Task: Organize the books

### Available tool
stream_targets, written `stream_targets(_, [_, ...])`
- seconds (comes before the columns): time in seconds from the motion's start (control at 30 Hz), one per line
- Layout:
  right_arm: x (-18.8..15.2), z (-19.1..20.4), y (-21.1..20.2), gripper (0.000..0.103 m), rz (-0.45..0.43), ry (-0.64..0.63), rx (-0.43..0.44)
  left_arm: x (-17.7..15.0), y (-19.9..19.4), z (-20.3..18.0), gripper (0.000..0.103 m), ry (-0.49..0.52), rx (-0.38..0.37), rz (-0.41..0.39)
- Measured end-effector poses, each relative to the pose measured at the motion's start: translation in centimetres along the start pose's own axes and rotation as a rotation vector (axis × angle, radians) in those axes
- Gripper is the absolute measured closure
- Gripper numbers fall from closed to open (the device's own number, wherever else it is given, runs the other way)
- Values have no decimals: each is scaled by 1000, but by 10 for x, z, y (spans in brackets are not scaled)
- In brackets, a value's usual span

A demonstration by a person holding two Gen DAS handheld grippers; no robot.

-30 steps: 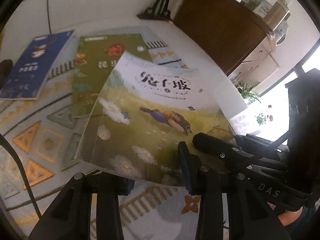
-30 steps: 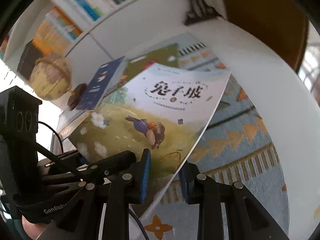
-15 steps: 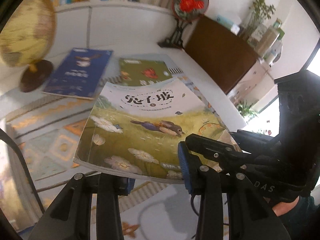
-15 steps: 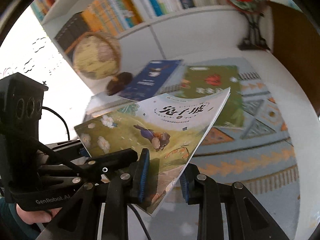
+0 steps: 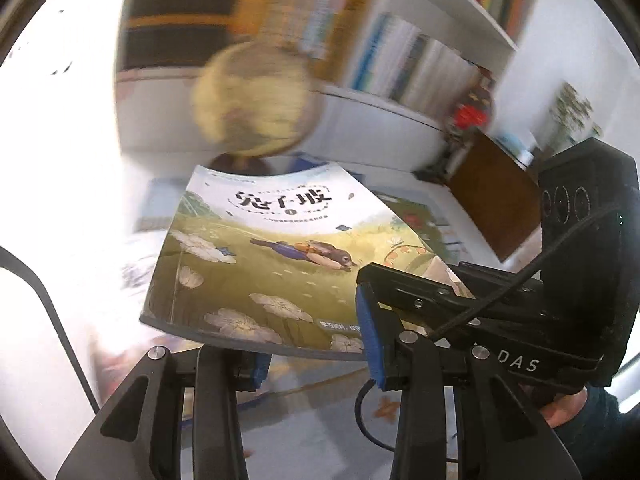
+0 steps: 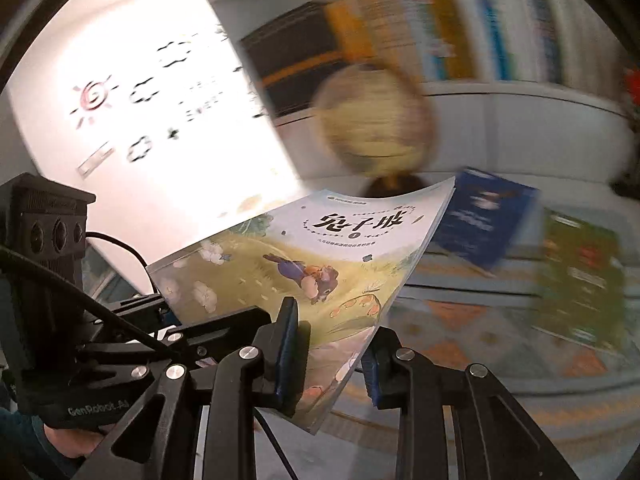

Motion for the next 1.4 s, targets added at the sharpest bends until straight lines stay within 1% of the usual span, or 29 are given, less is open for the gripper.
stream_targets(0.1, [-2,36,33,73,40,-13,60,-9,-14,43,68,-47,49,-12])
stream_targets(0.2, [-10,58,64,73,77,-8,92,-20,-12,73,68,-90,61,-5])
stream_targets(0.33, [-27,68,96,73,142,29,116,-39,-2,102,68,-133,64,25])
stream_targets(0.43, [-38,68,116,73,184,42,107,-51,6,113,68,-164,57,50])
stream_targets(0.5, [-45,65,121,73,203,72,105,-58,7,117,68,-176,44,65])
stream_targets(0.6, [-47,59,127,73,214,122,111,-63,11,120,68,-191,18,77])
stream_targets(0.73, [-49,53,135,73,252,186,115,-68,14,124,68,-201,-2,103])
stream_targets(0.8, [-51,54,136,73,272,203,116,-71,14,125,66,-206,-9,114])
stream_targets(0.83, [-52,53,136,73,283,212,110,-74,13,127,62,-208,-5,121])
stream_targets(0.87, [-53,53,137,72,297,221,104,-80,12,131,60,-210,17,136])
stream_targets(0.9, [-56,53,140,69,318,228,102,-83,11,133,60,-213,32,148])
stream_targets(0.93, [-61,54,143,69,352,233,98,-90,9,136,60,-216,49,166])
stream_targets(1.0, [-66,56,146,69,383,231,72,-104,2,142,60,-239,61,187])
stream_targets(1.13, [-80,53,139,69,409,230,13,-120,-19,145,60,-289,60,160])
stream_targets(1.27, [-89,44,120,68,420,248,-14,-119,-33,138,60,-275,61,127])
stream_targets(1.4, [-95,32,96,66,416,267,-40,-116,-35,118,60,-247,40,131])
Point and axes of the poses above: each gripper's, at about its wrist camera, not at the fingertips, and y roughly the way its jaws point, z to its left, x to its top, the point moved 8 cm from there along y, roughly the way its jaws point, and after that the axes turned 1 degree about -x, right-handed, at the moved point
